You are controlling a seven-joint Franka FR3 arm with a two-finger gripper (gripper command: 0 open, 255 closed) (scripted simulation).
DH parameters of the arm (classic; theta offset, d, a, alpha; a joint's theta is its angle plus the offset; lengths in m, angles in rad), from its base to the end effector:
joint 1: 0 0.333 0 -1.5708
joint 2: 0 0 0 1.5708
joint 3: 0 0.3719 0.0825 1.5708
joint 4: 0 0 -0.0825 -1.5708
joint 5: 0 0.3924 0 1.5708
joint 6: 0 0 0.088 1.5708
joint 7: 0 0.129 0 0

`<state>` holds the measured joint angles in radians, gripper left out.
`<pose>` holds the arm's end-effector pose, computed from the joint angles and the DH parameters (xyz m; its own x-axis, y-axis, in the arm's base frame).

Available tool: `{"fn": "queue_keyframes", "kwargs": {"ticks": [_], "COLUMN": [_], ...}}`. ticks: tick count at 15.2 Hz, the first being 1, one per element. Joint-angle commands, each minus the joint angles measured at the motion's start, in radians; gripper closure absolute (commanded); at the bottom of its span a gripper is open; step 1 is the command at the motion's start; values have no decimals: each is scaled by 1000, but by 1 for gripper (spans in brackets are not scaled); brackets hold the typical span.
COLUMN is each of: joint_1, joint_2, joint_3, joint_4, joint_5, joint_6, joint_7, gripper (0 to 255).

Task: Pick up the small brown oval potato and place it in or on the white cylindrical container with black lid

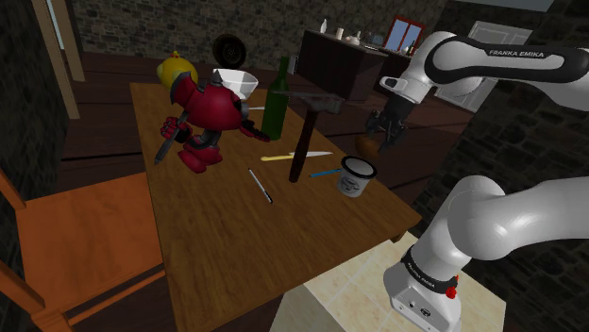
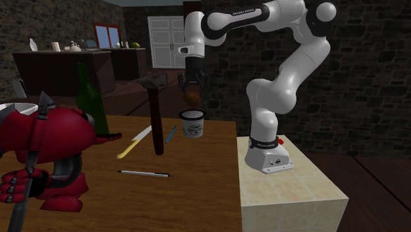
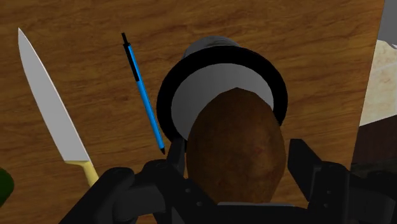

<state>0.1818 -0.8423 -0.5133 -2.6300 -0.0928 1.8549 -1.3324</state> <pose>0.2703 -0.1180 0.4818 0.3727 0.8860 0.2758 0.9266 -0.3711 -0.0599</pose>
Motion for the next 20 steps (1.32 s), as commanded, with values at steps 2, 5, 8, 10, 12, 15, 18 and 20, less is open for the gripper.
{"fn": "queue_keyframes", "kwargs": {"ticks": [2, 5, 8, 10, 12, 15, 18, 20], "joint_1": [-3, -6, -8, -8, -8, -9, -9, -9], "joint_2": [9, 19, 33, 36, 36, 37, 35, 36], "joint_3": [-14, -29, -44, -47, -46, -46, -44, -44], "joint_4": [-34, -67, -99, -105, -105, -105, -105, -104], "joint_5": [-9, -17, -24, -26, -25, -25, -24, -24], "joint_6": [42, 84, 128, 137, 137, 138, 136, 136], "joint_7": [-10, -20, -30, -32, -32, -33, -32, -32], "gripper": [255, 255, 255, 255, 255, 255, 0, 0]}}
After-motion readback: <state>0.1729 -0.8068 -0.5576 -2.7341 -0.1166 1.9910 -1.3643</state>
